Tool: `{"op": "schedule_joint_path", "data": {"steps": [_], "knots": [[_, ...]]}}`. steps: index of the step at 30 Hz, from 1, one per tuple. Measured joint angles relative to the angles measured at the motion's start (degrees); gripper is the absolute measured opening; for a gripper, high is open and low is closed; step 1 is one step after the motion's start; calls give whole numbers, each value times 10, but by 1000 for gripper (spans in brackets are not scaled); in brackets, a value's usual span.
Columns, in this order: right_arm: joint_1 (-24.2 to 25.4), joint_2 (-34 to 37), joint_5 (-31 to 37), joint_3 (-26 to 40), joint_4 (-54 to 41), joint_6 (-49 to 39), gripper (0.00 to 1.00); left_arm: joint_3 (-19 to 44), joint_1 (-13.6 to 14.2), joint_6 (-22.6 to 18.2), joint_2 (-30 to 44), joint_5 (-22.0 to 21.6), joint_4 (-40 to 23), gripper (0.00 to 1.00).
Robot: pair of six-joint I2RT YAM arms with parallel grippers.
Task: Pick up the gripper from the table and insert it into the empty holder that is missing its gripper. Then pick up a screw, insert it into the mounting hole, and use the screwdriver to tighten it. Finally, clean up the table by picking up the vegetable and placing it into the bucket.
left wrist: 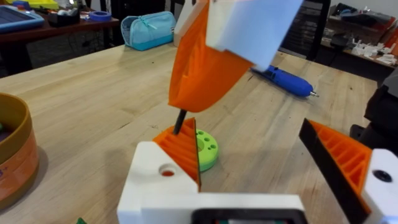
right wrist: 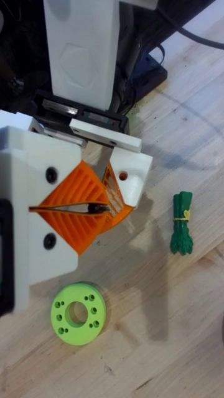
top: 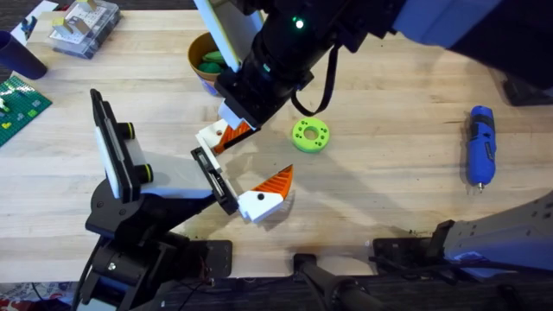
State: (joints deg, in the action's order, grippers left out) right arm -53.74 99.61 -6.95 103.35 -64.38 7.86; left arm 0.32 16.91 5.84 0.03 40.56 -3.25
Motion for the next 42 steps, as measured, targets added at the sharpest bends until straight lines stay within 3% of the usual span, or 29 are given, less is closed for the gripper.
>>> {"op": "schedule_joint_path", "data": {"steps": [15, 26, 42], "knots": [[0, 0, -4, 0, 9, -2, 13, 0, 0, 1, 0, 0, 0, 991], [-1, 0, -81, 0, 21, -60, 13, 0, 0, 2, 0, 0, 0, 991], [-1, 0, -83, 0, 40, -70, 13, 0, 0, 2, 0, 0, 0, 991]]}}
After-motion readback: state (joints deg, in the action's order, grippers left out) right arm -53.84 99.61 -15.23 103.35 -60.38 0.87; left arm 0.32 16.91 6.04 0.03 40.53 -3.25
